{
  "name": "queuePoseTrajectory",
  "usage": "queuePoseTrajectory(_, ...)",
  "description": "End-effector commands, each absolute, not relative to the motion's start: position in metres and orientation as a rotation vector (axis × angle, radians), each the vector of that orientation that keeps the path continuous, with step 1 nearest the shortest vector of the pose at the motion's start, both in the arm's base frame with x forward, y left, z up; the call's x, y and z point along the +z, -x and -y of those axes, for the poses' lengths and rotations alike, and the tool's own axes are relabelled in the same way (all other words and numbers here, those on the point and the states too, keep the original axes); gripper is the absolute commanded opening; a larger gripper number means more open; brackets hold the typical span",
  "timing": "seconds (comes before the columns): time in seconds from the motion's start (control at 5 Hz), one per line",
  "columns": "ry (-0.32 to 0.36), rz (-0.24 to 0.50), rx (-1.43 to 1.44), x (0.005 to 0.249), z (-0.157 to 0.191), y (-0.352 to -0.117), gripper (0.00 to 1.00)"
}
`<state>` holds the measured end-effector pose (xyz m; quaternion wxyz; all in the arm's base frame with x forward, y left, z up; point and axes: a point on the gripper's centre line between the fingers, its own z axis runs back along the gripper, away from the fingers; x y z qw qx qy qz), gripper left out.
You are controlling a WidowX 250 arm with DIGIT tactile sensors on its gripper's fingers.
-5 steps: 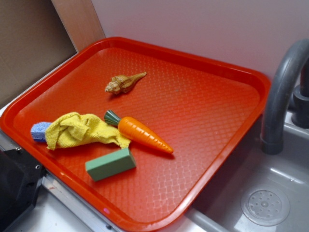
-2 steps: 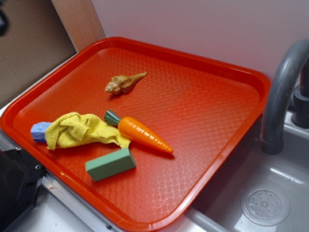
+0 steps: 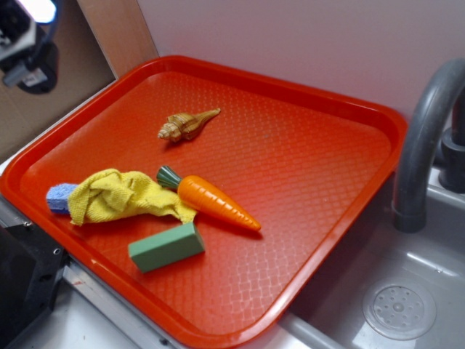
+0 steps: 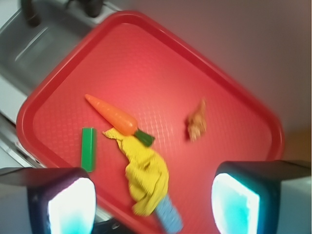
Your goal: Grab the carrot.
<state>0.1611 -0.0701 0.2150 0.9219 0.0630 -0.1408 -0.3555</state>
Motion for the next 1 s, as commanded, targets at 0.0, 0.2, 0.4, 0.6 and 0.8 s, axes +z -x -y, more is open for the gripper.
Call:
queuePoseTrajectory(0.0, -0.055, 0.371, -1.207, 0.187, 0.086, -0.170, 1.00)
queuePoseTrajectory(0.2, -0.045, 0.310, -1.246, 0.163, 0.085, -0.182, 1.00)
queuePoseTrajectory(0.4, 0.019, 0.272, -1.268, 0.140, 0.085, -0.190, 1.00)
queuePoseTrajectory(0.6, 0.005, 0.173, -1.294, 0.116, 0.093, -0.198, 1.00)
queuePoseTrajectory(0.8, 0.017, 0.126, -1.313, 0.101, 0.096, -0.201, 1.00)
